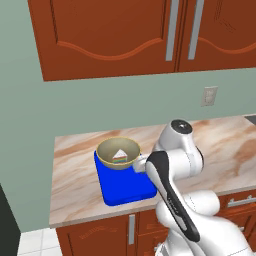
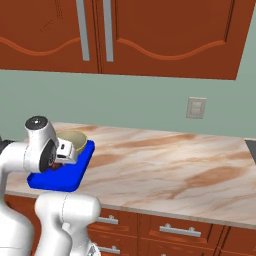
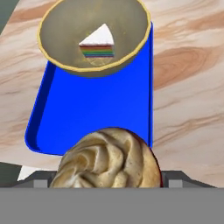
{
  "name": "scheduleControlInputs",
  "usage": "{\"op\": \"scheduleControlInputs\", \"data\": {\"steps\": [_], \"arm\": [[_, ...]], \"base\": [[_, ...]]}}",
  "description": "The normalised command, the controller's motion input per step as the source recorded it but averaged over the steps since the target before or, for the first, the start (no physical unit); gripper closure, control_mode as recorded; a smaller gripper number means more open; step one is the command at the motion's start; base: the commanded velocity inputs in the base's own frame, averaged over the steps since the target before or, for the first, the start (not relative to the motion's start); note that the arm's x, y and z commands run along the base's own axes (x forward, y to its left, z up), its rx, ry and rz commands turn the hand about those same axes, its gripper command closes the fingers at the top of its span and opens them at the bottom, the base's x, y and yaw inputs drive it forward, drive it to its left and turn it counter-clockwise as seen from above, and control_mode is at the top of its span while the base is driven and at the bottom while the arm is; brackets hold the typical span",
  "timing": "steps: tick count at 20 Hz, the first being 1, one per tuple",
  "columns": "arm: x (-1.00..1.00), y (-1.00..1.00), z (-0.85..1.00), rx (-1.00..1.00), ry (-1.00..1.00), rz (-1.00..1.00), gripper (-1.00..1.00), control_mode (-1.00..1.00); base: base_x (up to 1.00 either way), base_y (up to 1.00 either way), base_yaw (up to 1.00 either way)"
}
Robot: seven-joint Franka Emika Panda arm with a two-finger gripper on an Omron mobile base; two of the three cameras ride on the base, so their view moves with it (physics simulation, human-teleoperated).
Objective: Place the bowl with cake and the cupcake onto the tray.
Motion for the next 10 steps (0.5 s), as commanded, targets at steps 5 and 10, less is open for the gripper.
{"op": "scheduleControlInputs", "data": {"steps": [5,10], "arm": [[0.0,0.16,-0.3,0.04,0.04,0.0,1.0,-1.0],[0.03,0.2,-0.33,0.0,0.1,0.0,1.0,-1.0]], "base": [[0.0,0.0,0.0],[0.0,0.0,0.0]]}}
